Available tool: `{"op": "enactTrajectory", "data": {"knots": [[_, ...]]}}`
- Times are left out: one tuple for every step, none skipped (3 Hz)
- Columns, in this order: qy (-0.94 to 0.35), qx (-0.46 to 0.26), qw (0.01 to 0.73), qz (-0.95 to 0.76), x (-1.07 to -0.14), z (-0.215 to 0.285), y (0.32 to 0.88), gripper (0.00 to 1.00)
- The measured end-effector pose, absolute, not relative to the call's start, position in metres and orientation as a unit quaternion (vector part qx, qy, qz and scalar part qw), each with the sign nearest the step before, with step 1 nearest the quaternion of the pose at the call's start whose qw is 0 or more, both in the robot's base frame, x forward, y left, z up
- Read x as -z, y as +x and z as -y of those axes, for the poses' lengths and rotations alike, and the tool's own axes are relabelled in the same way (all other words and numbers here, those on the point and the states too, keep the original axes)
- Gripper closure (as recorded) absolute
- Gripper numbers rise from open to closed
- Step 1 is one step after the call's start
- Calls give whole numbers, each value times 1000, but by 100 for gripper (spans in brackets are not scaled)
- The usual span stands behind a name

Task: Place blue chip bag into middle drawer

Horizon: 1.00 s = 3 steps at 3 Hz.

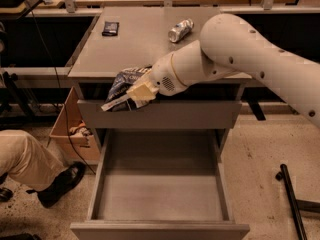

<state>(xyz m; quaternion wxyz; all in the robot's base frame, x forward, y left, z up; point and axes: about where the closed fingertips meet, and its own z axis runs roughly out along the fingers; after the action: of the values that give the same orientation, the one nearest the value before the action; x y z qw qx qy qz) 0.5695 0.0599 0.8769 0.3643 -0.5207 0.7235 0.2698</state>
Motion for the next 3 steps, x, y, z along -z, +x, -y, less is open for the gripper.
{"op": "enactTrajectory", "data": {"knots": [[-533, -284, 317, -732, -834, -49, 532, 100], [-538, -299, 271, -740, -785, -39, 500, 100], [-539, -308, 240, -746, -735, -32, 482, 100]]}}
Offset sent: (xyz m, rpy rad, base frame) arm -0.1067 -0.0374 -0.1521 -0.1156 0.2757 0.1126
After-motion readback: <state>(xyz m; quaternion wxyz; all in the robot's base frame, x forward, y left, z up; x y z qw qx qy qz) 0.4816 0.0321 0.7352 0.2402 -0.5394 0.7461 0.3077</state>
